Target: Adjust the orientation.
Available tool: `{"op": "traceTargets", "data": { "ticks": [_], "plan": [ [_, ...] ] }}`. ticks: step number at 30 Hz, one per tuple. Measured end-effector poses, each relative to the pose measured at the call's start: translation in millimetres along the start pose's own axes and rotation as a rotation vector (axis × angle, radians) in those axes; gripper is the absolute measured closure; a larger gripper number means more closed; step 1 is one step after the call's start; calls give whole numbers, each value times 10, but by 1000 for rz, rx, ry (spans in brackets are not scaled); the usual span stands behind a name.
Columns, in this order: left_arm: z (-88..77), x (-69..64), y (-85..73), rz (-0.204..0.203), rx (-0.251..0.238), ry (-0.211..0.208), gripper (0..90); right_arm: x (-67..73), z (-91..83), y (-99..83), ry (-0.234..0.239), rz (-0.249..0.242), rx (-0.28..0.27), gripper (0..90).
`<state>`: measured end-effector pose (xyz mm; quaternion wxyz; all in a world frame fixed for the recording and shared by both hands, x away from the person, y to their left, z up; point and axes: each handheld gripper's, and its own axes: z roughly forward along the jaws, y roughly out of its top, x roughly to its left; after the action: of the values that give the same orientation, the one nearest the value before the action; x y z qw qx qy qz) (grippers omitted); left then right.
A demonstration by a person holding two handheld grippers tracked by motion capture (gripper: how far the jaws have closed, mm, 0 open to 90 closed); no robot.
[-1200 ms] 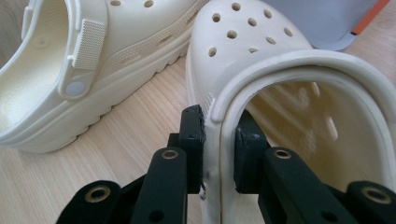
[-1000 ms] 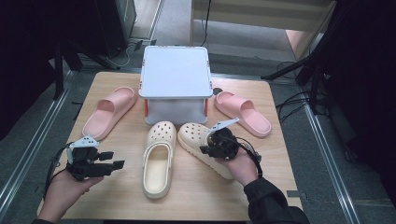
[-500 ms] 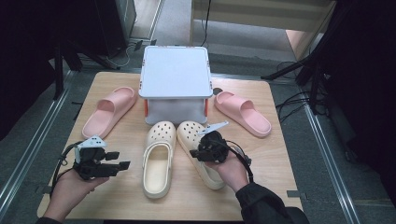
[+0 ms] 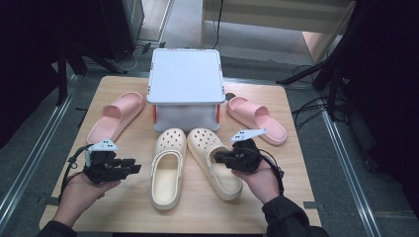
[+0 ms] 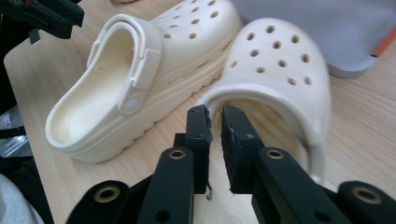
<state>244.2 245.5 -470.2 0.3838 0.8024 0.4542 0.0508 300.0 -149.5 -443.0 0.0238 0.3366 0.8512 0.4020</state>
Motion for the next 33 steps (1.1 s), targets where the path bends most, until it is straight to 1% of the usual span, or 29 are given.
{"op": "traceTargets", "data": {
  "ticks": [5, 8, 11, 15, 18, 20, 23, 24, 26, 28, 31, 32, 33],
  "plan": [
    [86, 20, 78, 11, 27, -22, 713, -128, -104, -81, -35, 21, -10, 854],
    [159, 50, 120, 7, 50, -34, 722, -211, -149, -134, -62, 35, -19, 855],
    [218, 80, 146, 13, 54, -42, 722, -276, -168, -176, -79, 44, -19, 857],
    [286, 114, 185, 25, 58, -51, 722, -367, -172, -237, -94, 81, -9, 890],
    [341, 138, 214, 31, 72, -54, 722, -423, -152, -279, -116, 81, -4, 890],
    [381, 158, 234, 31, 75, -53, 723, -458, -140, -303, -129, 91, 0, 889],
    [434, 177, 252, 23, 85, -42, 721, -514, -106, -346, -139, 99, 19, 889],
    [443, 183, 255, 23, 83, -40, 722, -532, -88, -363, -143, 99, 35, 889],
    [466, 195, 258, 18, 84, -40, 728, -556, -48, -380, -141, 97, 46, 879],
    [500, 197, 253, 16, 95, -41, 730, -573, 1, -386, -140, 93, 58, 870],
    [546, 183, 244, 24, 118, -39, 731, -580, 81, -383, -134, 91, 80, 865],
    [556, 179, 244, 29, 122, -38, 731, -577, 105, -382, -144, 82, 88, 866],
    [562, 177, 246, 30, 120, -40, 738, -579, 117, -380, -144, 80, 89, 867]
  ]
}}
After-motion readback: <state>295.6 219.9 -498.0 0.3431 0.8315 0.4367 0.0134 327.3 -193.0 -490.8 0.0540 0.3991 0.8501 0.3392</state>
